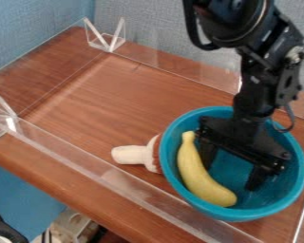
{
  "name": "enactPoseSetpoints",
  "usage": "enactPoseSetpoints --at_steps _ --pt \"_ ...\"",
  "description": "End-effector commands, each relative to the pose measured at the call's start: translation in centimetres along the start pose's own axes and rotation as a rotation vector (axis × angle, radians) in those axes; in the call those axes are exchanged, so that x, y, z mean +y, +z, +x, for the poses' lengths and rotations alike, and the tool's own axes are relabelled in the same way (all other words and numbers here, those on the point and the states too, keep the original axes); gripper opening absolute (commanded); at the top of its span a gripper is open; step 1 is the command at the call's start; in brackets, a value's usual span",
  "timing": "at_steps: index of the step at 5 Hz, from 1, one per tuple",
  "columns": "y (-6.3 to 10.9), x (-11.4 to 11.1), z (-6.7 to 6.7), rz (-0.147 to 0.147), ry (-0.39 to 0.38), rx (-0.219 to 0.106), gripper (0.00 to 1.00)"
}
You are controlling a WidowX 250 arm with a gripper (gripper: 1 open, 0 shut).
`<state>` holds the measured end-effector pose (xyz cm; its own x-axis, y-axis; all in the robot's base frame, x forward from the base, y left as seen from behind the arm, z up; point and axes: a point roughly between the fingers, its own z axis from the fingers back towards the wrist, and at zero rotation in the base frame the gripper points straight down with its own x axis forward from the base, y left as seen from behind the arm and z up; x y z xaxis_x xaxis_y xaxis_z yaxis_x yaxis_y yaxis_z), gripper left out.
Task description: Remove the yellow object from the blue bowl and put it on the table
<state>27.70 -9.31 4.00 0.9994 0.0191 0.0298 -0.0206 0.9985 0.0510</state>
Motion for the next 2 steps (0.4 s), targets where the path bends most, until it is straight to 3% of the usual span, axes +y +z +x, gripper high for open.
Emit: enactPoseSetpoints --at_steps 1,2 --pt "1.8 -0.4 0.7 -0.009 -0.019 -0.043 0.00" --pt "4.7 1.3 0.8 -0.011 0.023 -0.064 0.00"
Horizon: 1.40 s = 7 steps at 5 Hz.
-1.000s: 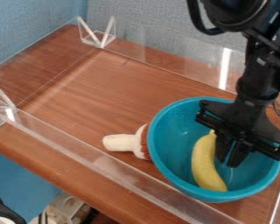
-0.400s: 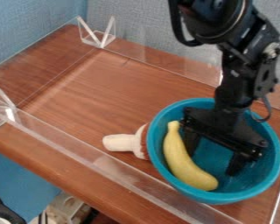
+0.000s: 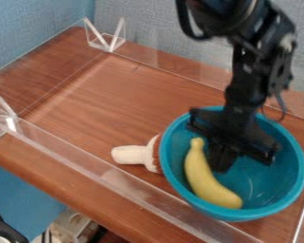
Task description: Remove the yellow object from the blue bowl and put it on the table
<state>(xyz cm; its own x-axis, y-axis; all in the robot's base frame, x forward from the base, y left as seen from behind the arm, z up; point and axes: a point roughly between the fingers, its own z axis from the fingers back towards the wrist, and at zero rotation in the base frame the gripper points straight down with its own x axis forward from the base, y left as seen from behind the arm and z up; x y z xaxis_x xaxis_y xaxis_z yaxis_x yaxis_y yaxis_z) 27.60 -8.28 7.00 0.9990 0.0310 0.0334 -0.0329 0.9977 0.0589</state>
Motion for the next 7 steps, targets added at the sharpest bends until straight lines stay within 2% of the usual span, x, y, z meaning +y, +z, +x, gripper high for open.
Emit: enactPoseSetpoints --at_steps 1,2,3,4,6,7 --pt "5.7 2.2 1.8 -0.032 0.062 -0.097 0.00" --pt "7.9 4.0 3.9 -0.058 0.071 -0.134 0.00" --pt "8.7 6.5 6.1 -0.058 0.072 -0.150 0.00" --pt "8.4 6.5 6.9 -0.065 -0.035 -0.146 0.00" --pt "7.6 3.3 7.0 -0.088 -0.210 -0.134 0.00" --pt "8.3 4.1 7.5 -0.090 -0.283 -0.128 0.00"
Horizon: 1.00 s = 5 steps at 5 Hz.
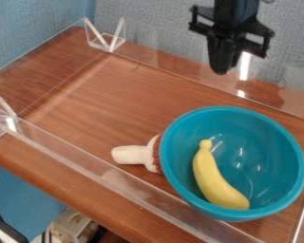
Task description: Remove the yellow object from the blue bowl and put it on the table
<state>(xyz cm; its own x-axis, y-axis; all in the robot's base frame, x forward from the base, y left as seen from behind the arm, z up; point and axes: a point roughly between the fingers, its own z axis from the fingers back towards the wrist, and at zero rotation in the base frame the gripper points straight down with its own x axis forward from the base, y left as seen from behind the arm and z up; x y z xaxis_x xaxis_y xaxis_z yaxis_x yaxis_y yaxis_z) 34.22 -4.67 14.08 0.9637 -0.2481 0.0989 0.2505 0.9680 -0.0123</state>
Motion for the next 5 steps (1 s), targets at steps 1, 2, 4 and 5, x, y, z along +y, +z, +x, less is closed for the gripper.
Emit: enactPoseSetpoints --at_steps 1,2,4,5 --pt "2.8 2.1 0.8 0.004 -0.047 -0.057 0.00" --pt "3.0 4.2 0.6 -0.004 -0.075 -0.053 0.00" --pt "2.3 1.8 -1.0 -0.032 -0.107 -0.033 0.00" --pt "2.0 -0.5 -1.9 -0.039 -0.100 -0.028 0.00"
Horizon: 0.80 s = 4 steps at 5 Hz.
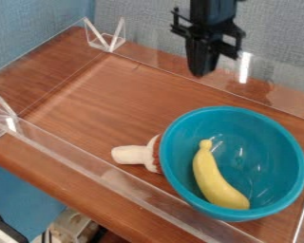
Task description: Remove the yellow object from the blue bowl and put it on the table
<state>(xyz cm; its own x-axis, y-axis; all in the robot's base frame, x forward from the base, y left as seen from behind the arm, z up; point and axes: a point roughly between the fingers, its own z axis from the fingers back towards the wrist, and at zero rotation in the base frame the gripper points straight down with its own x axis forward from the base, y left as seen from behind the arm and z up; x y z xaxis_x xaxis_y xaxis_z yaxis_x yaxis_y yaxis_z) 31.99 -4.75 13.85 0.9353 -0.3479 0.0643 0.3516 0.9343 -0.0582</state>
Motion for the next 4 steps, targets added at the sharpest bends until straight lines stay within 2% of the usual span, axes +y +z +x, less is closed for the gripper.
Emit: enactPoseSetpoints --at_steps 1,3,4 --pt "1.34 -0.54 0.43 0.020 0.023 -0.058 0.00" --pt "1.69 -0.46 0.29 0.015 -0.078 -0.052 0.00" --pt "1.55 -0.88 -0.11 0.020 -0.038 -0.057 0.00"
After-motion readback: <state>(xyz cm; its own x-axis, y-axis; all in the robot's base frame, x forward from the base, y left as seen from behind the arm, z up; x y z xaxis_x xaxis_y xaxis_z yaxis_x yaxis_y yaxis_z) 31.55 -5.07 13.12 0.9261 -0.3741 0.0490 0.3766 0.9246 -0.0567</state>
